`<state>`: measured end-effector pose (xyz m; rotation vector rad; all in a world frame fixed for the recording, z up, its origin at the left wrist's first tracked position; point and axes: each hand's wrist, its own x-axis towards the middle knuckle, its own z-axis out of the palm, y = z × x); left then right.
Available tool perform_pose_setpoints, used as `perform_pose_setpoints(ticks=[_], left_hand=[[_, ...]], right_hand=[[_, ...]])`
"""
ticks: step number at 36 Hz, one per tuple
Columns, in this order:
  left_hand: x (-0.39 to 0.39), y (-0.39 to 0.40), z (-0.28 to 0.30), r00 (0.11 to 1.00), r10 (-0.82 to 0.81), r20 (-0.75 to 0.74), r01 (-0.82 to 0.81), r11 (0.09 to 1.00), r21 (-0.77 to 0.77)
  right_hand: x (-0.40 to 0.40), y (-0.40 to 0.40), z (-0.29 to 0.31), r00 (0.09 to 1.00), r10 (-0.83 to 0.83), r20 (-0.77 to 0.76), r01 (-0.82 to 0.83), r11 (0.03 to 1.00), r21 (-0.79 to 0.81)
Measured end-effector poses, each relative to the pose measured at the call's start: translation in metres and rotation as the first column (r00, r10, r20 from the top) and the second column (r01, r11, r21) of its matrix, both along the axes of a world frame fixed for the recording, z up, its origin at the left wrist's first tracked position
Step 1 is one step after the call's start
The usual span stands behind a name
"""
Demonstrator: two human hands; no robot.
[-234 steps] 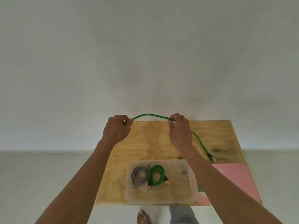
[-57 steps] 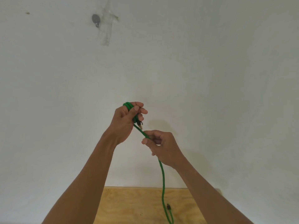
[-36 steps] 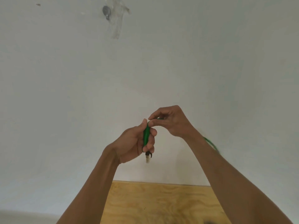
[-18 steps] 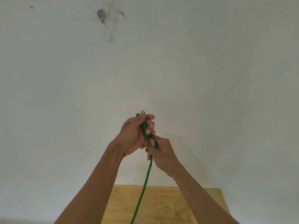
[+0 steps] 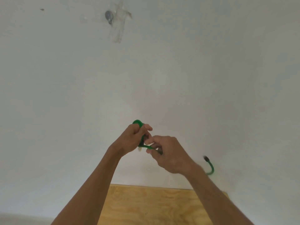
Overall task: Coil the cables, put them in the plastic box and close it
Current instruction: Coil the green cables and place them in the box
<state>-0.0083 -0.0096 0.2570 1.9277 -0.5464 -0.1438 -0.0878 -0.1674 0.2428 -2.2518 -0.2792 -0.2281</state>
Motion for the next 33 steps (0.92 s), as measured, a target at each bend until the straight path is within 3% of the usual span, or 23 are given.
perform_pose_setpoints(ticks=[3, 6, 9, 13, 20, 24, 28, 33], left_hand=[[-0.009, -0.001, -0.007, 0.990, -0.126, -0.066, 0.128, 0.991, 0.033], [-0.020, -0.008, -0.015, 0.952, -0.209, -0.224, 0.216, 0.976, 0.009], [-0.026, -0.014, -0.019, 0.894, -0.243, -0.377, 0.200, 0.968, -0.149], [-0.034, -0.017, -0.016, 0.807, -0.373, -0.459, 0.220, 0.910, -0.352], [-0.047, -0.023, -0.010, 0.741, -0.495, -0.453, 0.262, 0.835, -0.484], [-0.054, -0.027, -0.006, 0.691, -0.603, -0.400, 0.343, 0.760, -0.552], [-0.049, -0.034, 0.002, 0.783, -0.553, -0.283, 0.305, 0.740, -0.600], [-0.030, -0.036, 0.012, 0.912, -0.341, -0.228, 0.145, 0.789, -0.597]], right_hand=[[0.003, -0.009, 0.029, 0.996, 0.040, 0.080, -0.004, 0.912, -0.411], [0.014, -0.018, 0.049, 0.988, 0.113, 0.102, -0.051, 0.876, -0.480], [0.030, -0.029, 0.050, 0.972, 0.231, 0.044, -0.223, 0.965, -0.141], [0.046, -0.039, 0.041, 0.970, 0.221, 0.098, -0.235, 0.957, 0.170], [0.057, -0.046, 0.022, 0.942, 0.332, 0.052, -0.309, 0.797, 0.519], [0.052, -0.048, -0.001, 0.934, 0.357, -0.010, -0.251, 0.676, 0.693], [0.034, -0.036, -0.026, 0.920, 0.390, -0.021, -0.211, 0.541, 0.814], [0.017, -0.011, -0.050, 0.980, 0.170, -0.101, -0.040, 0.670, 0.741]])
